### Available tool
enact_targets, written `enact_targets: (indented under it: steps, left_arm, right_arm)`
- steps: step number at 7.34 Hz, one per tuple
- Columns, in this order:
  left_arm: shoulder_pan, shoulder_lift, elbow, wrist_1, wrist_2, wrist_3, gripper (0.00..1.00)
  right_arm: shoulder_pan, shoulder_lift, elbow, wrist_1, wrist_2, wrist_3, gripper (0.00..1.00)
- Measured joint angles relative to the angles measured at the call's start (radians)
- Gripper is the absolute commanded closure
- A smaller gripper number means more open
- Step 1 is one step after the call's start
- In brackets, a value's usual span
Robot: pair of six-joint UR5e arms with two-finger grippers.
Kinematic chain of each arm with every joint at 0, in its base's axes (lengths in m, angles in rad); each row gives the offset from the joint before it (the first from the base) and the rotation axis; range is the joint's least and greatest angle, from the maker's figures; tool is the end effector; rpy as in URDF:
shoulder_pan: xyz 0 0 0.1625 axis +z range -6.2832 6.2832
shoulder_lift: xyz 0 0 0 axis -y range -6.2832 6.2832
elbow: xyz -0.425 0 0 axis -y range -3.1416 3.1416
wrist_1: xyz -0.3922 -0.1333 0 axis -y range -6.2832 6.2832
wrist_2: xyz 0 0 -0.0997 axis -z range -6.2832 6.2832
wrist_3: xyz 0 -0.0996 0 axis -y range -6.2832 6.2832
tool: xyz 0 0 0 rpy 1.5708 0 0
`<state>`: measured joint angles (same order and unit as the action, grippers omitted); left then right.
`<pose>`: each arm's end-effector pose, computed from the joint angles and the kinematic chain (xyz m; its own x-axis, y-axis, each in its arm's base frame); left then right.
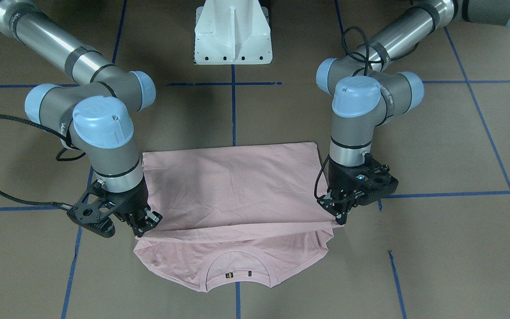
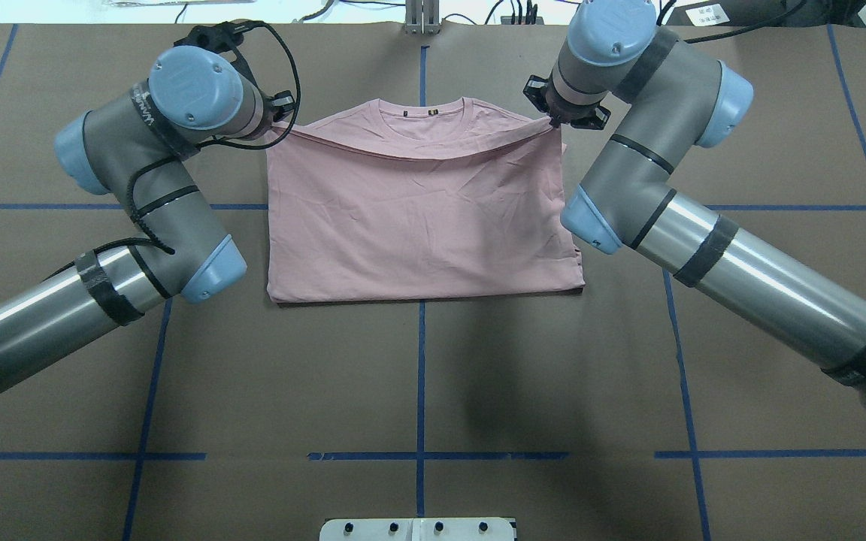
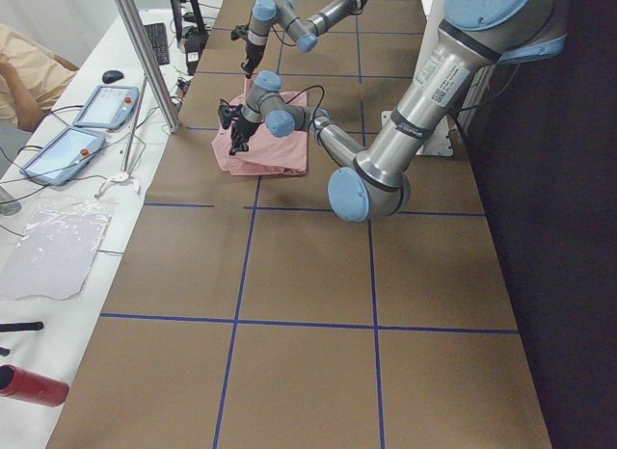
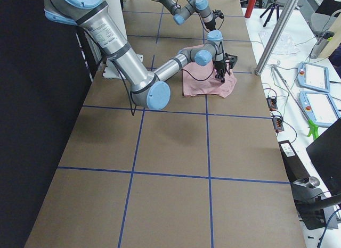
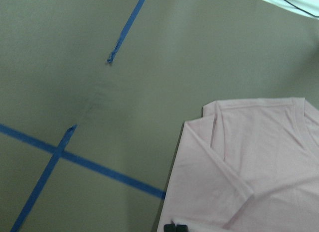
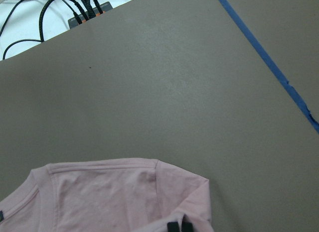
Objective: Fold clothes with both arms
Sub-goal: 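Release the hem at the collar and raise both grippers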
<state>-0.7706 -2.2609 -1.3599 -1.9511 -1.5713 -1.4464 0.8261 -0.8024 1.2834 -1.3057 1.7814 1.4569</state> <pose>0.4518 -0.6244 0.2989 0.5512 -0.3622 -0.7517 0.6328 0.7686 0.0937 -0.4476 -0.6515 0.2905 0.5653 0.4493 0.6918 -0.5623 0.8235 -0.0754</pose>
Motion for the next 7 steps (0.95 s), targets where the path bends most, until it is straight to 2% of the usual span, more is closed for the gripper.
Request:
enact_targets:
  steps: [1, 2, 3, 4, 6, 7]
  left_arm:
    - [0.000, -0.018, 0.089, -0.083, 0.014, 0.007, 1.00]
    - [-0.001, -0.029, 0.147, -0.135, 0.020, 0.013, 0.90]
    - [0.001, -0.034, 0.175, -0.158, 0.022, 0.018, 0.83]
    - [0.003, -0.034, 0.187, -0.174, 0.023, 0.021, 0.81]
    - [0.004, -0.013, 0.181, -0.257, 0.021, 0.021, 0.72]
    - [0.003, 0.001, 0.156, -0.292, 0.018, 0.020, 0.71]
  right_arm:
    - [0.000, 0.021, -0.068, 0.048, -0.002, -0.002, 1.00]
    - [0.000, 0.035, -0.107, 0.071, -0.003, -0.002, 1.00]
    - [0.000, 0.043, -0.127, 0.080, -0.004, -0.003, 1.00]
    - [-0.001, 0.048, -0.135, 0.083, -0.005, -0.003, 1.00]
    - [-0.001, 0.051, -0.139, 0.084, -0.013, -0.002, 0.01]
    - [-0.001, 0.051, -0.139, 0.084, -0.024, 0.006, 0.00]
